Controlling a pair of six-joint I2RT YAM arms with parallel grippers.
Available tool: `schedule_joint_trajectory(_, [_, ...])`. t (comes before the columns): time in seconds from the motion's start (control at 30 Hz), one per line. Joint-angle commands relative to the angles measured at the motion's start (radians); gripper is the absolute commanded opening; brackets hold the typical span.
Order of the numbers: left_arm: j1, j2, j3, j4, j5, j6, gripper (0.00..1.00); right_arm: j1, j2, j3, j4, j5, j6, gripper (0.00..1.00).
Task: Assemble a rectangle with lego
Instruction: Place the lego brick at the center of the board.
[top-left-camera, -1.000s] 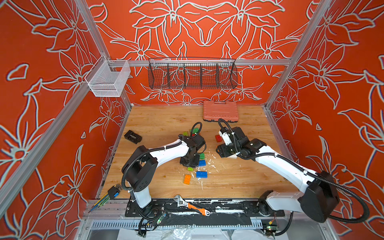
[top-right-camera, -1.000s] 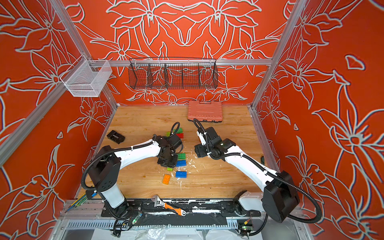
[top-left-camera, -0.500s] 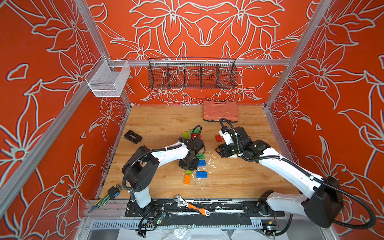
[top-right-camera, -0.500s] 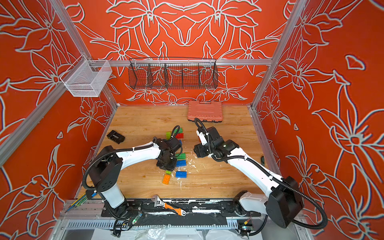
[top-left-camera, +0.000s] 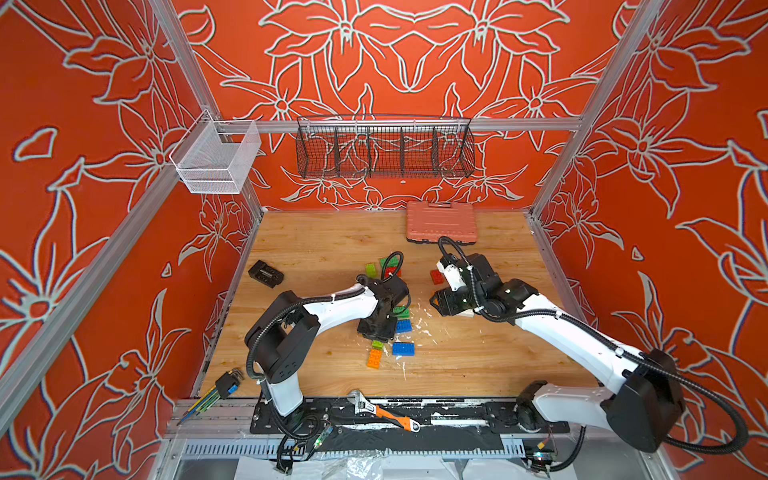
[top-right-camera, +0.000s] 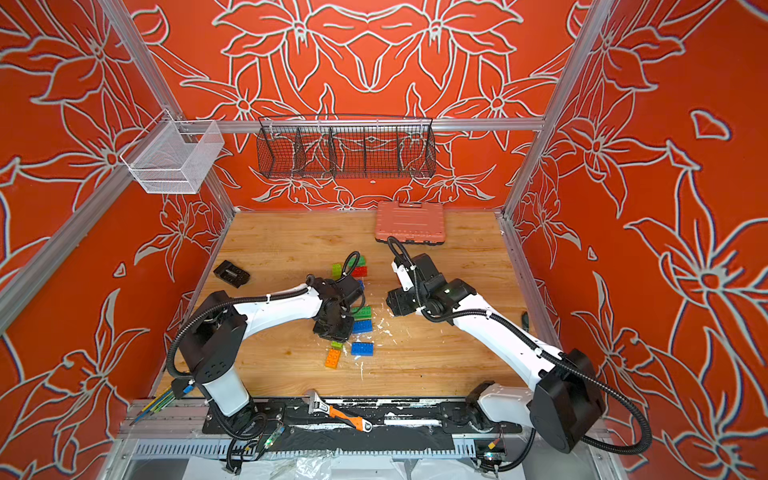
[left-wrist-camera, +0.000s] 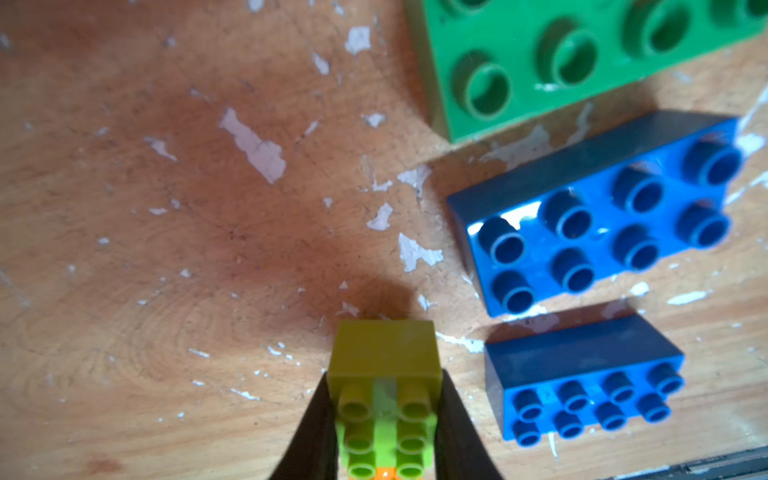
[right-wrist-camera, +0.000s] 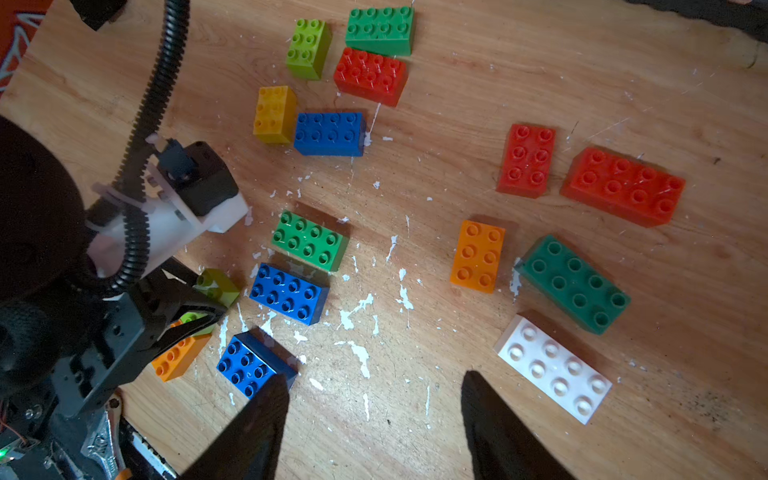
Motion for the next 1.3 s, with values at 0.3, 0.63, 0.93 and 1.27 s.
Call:
schedule_joint_trajectory(0.3, [-0.006,0.036,-0.007,-0.022,-0.030,0.007,0.01,0.011,0.015,-0.011,0.000,0.001,0.009,0.68])
schedule_joint_trajectory(0.63, [-0.007,0.038,-0.011,-0.025,-0.036,0.012,0.02,0.012,0.019,-0.009,0.002,-0.001,0.011,0.68])
schedule_joint_trajectory(0.93, [-0.029,0.047,-0.011,-0.025,-0.036,0.019,0.03,0.016,0.020,-0.006,-0.001,0.001,0.011,0.68])
schedule_joint_trajectory(1.27, [-0.034,0.050,-0.012,-0.024,-0.033,0.024,0.03,0.016,0.025,-0.004,-0.001,0.001,0.011,0.69])
